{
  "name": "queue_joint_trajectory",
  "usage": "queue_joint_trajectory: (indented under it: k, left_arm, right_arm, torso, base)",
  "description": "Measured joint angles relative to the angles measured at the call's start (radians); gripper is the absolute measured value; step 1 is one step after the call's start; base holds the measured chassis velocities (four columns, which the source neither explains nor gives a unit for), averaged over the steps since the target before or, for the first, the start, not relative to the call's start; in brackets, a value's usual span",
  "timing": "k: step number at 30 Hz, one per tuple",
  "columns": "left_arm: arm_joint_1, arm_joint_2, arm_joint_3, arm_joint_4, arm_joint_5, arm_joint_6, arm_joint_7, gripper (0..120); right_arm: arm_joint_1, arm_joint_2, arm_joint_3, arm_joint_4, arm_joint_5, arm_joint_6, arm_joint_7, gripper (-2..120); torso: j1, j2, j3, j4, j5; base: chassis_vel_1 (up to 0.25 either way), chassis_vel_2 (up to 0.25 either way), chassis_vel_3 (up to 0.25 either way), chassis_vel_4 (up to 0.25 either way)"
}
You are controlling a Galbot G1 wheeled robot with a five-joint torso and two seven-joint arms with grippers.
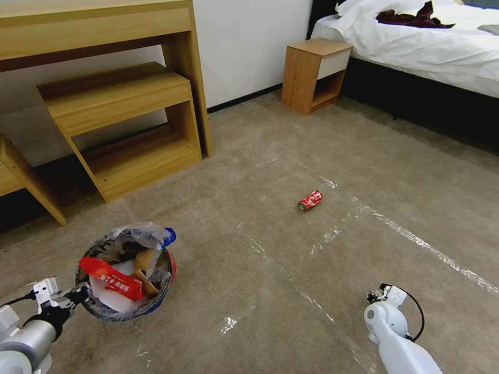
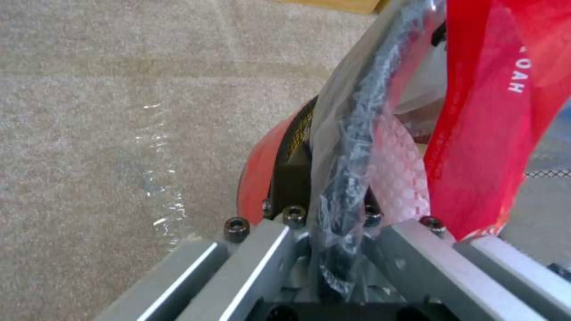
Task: Pick up the trash bin and place the garbage on the floor into it.
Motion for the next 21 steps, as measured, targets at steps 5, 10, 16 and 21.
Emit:
queue_joint_trajectory:
  k: [5, 10, 16, 21]
  left_arm:
    - [0.004, -0.006, 0.0, -0.004, 0.0, -0.001, 0.001, 0]
    - [0.008, -0.011, 0.001, -0.009, 0.001, -0.002, 0.002, 0]
    - [0.013, -0.017, 0.001, -0.019, 0.003, -0.002, 0.003, 0]
    - [0.016, -0.022, 0.002, -0.023, 0.004, -0.003, 0.004, 0]
  right_arm:
    - [-0.001, 0.002, -0.003, -0.002, -0.005, 0.007, -0.005, 50]
    - [-0.004, 0.005, -0.006, 0.0, -0.008, 0.012, -0.008, 50]
    - [-0.007, 0.006, -0.012, 0.004, -0.017, 0.024, -0.015, 45]
    - [-0.01, 0.008, -0.015, 0.006, -0.028, 0.034, -0.02, 44]
  torso:
    - [0.0, 0.0, 0.0, 0.0, 0.0001]
    - [0.0, 0.0, 0.0, 0.0, 0.0002]
    - [0.0, 0.0, 0.0, 0.0, 0.0001]
    - [0.0, 0.0, 0.0, 0.0, 0.0001]
  base:
    - [0.0, 0.0, 0.0, 0.0]
    - [0.0, 0.0, 0.0, 0.0]
    - [0.0, 0.0, 0.0, 0.0]
    - [0.0, 0.0, 0.0, 0.0]
